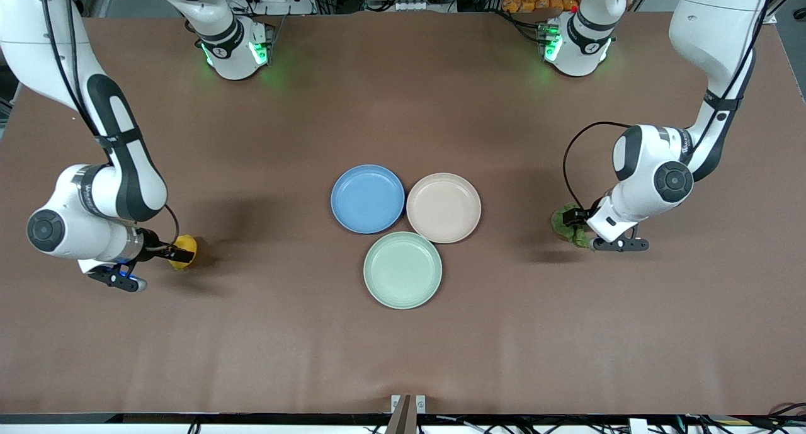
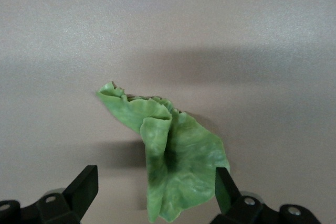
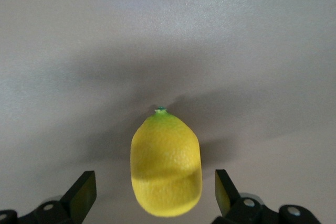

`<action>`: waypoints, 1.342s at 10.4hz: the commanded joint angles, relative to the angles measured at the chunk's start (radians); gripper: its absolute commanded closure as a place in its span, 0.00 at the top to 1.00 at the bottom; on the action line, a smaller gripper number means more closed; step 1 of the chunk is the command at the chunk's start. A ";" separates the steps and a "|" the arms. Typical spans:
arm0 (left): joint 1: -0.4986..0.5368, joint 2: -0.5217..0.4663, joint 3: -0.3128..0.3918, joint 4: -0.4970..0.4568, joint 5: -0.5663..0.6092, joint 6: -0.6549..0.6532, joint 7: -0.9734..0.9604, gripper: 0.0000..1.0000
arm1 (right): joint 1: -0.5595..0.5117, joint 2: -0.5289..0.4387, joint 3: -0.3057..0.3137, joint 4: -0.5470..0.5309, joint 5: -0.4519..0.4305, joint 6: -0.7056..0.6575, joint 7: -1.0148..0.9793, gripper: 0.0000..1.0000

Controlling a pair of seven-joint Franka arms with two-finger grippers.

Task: Place lemon and lettuce in plates
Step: 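Grasp the lemon with the right gripper while the left gripper grasps the lettuce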

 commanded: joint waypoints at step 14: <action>-0.001 0.044 -0.004 0.011 0.019 0.052 -0.005 0.00 | 0.000 -0.054 0.033 -0.002 0.009 -0.101 0.013 0.00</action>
